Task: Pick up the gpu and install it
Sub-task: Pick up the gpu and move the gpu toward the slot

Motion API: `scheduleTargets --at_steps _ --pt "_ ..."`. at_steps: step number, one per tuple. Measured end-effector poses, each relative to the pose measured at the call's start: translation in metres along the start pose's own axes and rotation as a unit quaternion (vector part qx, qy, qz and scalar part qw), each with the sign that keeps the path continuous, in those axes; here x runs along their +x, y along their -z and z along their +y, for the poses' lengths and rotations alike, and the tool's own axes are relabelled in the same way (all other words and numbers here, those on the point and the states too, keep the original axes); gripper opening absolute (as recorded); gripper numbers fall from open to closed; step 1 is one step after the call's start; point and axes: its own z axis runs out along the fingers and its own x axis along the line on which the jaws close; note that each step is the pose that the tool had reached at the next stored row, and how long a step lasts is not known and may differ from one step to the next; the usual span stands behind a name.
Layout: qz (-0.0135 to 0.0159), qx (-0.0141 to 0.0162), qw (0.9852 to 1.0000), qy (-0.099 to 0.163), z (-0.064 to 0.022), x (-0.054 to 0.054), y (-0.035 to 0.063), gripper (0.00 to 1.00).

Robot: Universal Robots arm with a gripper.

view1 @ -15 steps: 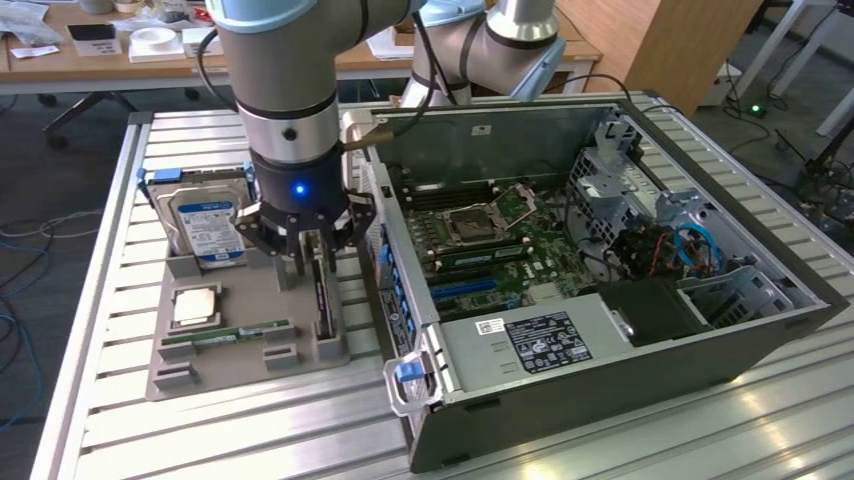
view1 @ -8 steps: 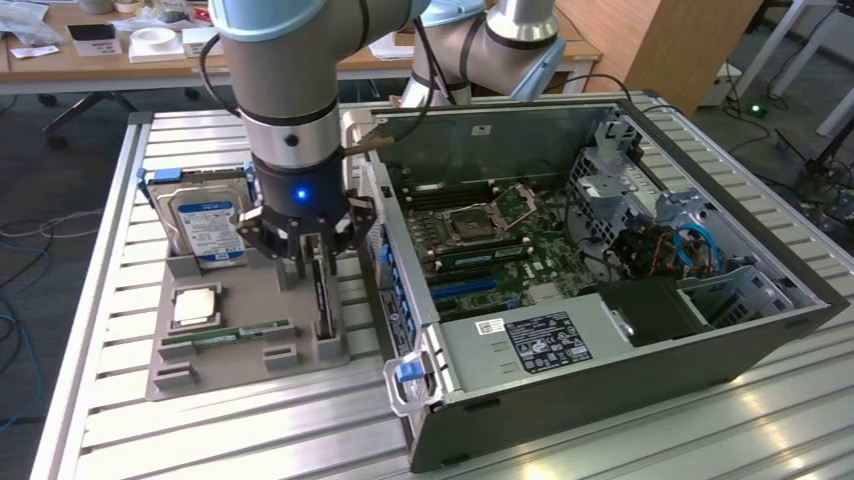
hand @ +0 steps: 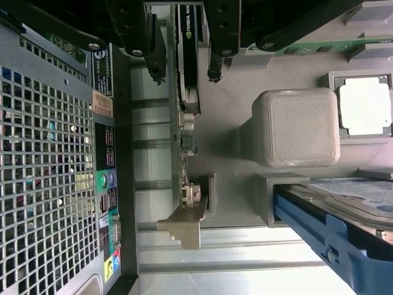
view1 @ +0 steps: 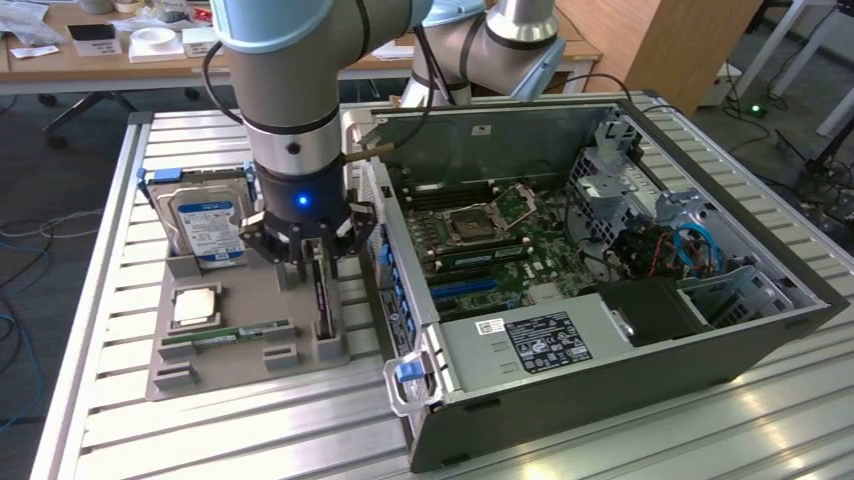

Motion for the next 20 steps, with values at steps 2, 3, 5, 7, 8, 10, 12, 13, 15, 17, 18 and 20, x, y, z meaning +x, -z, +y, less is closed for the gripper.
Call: scheduleTargets --at_steps 2,3,5,7,8,10,12,13,15,17,18,20 --pt "0.0001 0.0001 1.0 0.0 -0.0001 0.0001 -0.0009 0.42" --pt "0.0001 0.0001 1.0 0.0 0.0 0.0001 -0.0009 0.42" --pt "0.0001 0.0001 1.0 0.0 0.0 0.0001 -0.0011 0.42" --pt "0.0 0.0 1.0 0.0 0.0 0.0001 -0.0017 0.42" --pt "0.0 0.0 1.0 0.0 0.0 0.0001 -0.0019 0.42" --pt "0.0 0.0 1.0 0.0 -0.0001 0.0002 -0.0023 0.42" --pt "0.0 0.0 1.0 0.0 -0.0001 0.0002 -0.0027 0.42" --pt "0.0 0.0 1.0 0.0 -0.0001 0.0002 -0.0029 0.42" --pt "0.0 0.0 1.0 0.0 -0.0001 0.0002 -0.0032 0.42" --pt "0.0 0.0 1.0 0.0 -0.0001 0.0002 -0.0035 0.42" --pt "0.0 0.0 1.0 0.0 -0.0001 0.0002 -0.0037 0.42" --pt "-0.0001 -0.0002 1.0 0.0 -0.0001 0.0002 -0.0049 0.42"
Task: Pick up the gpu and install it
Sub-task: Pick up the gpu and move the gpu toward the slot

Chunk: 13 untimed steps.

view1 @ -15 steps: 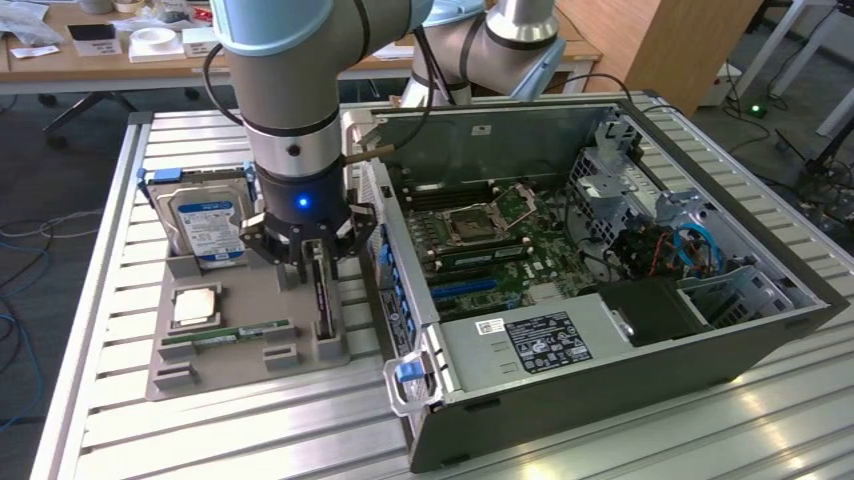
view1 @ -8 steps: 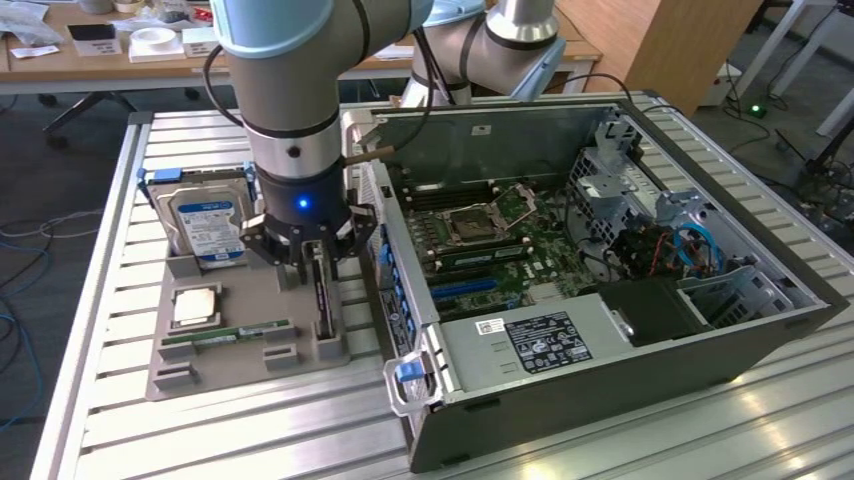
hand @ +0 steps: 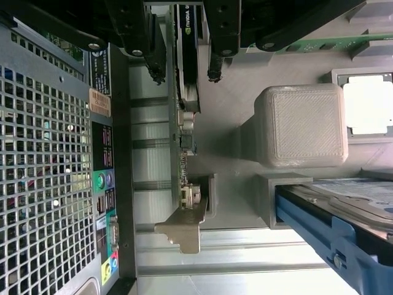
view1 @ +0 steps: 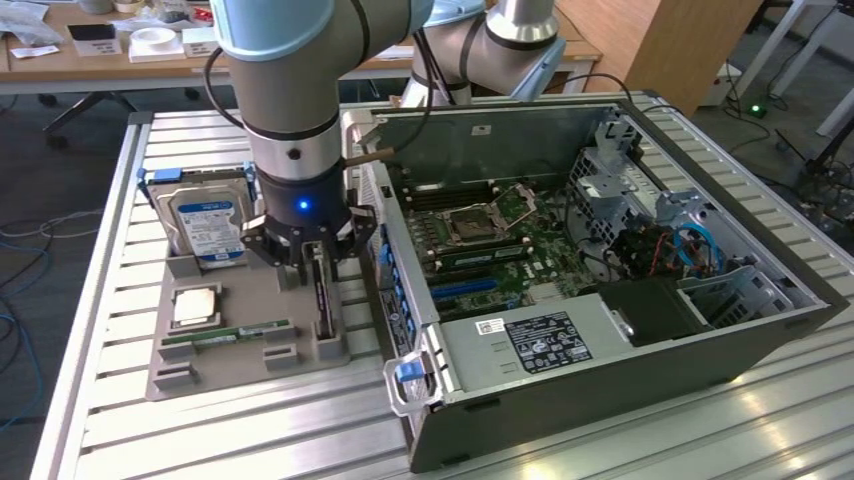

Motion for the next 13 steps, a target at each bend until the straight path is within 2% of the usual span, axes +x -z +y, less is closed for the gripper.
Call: scheduleTargets --at_steps 13 --pt "0.0001 0.0001 1.0 0.0 -0.0002 0.0002 -0.0044 0.42"
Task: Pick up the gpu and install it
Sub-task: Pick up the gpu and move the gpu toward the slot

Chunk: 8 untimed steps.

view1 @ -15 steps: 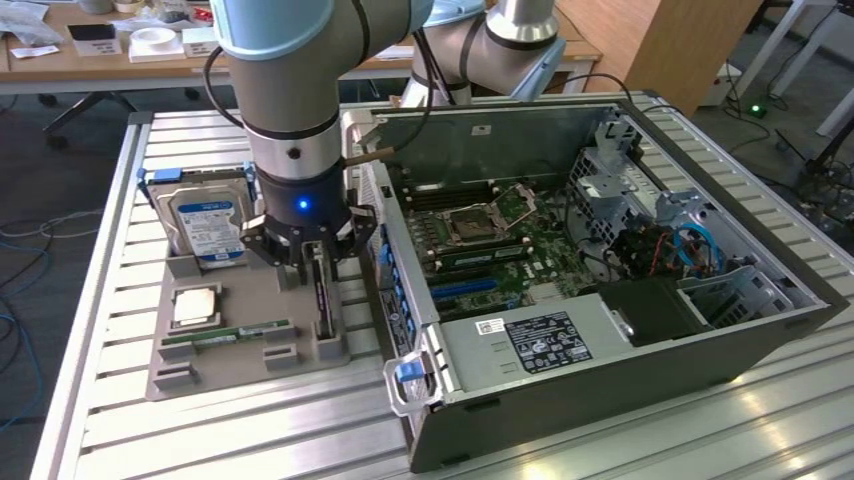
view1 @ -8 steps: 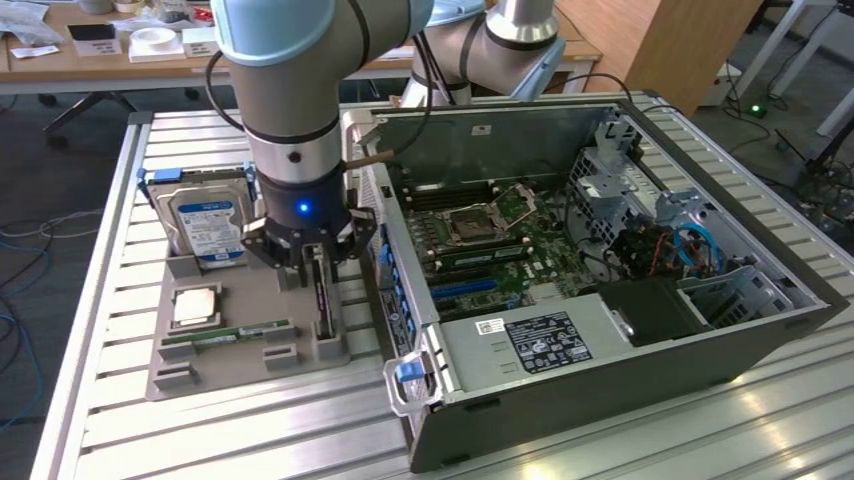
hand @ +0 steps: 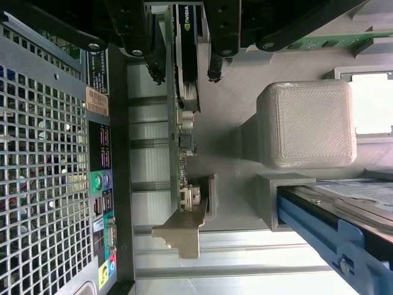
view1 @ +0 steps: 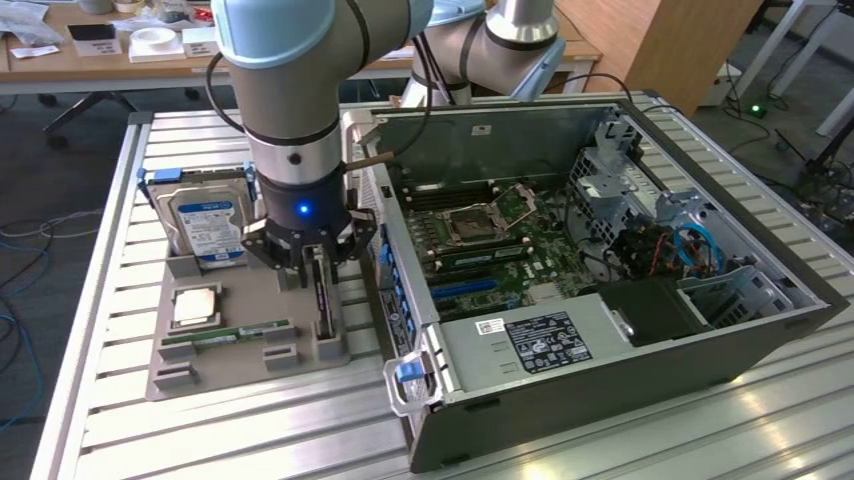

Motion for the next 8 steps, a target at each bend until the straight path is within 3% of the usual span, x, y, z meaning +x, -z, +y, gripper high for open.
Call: scheduleTargets --at_steps 8 --pt "0.0001 0.0 1.0 0.0 -0.0001 0.0001 -0.0019 0.42"
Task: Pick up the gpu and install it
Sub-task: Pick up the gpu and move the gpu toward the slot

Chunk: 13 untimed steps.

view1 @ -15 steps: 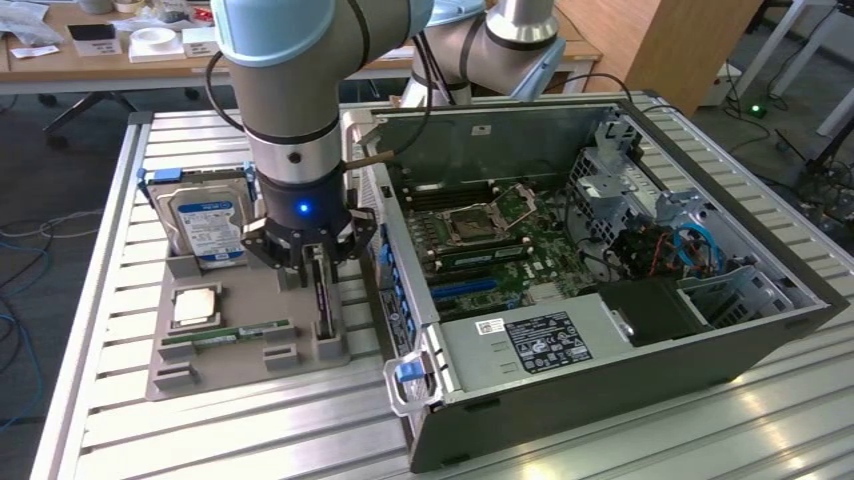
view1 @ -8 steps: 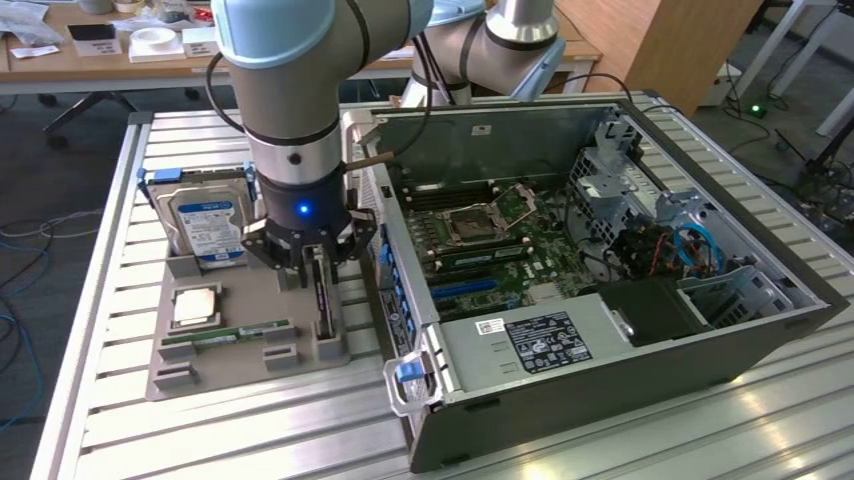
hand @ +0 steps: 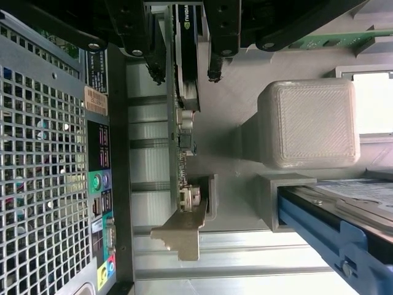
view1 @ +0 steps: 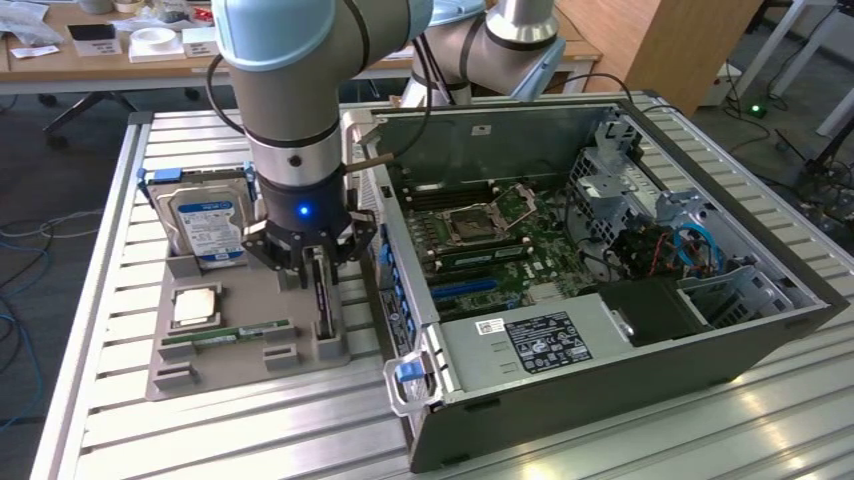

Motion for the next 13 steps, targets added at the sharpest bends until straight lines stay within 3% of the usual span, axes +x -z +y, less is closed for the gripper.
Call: scheduleTargets --at_steps 13 --pt "-0.0001 0.0 1.0 0.0 -0.0001 0.0 -0.0018 0.42"
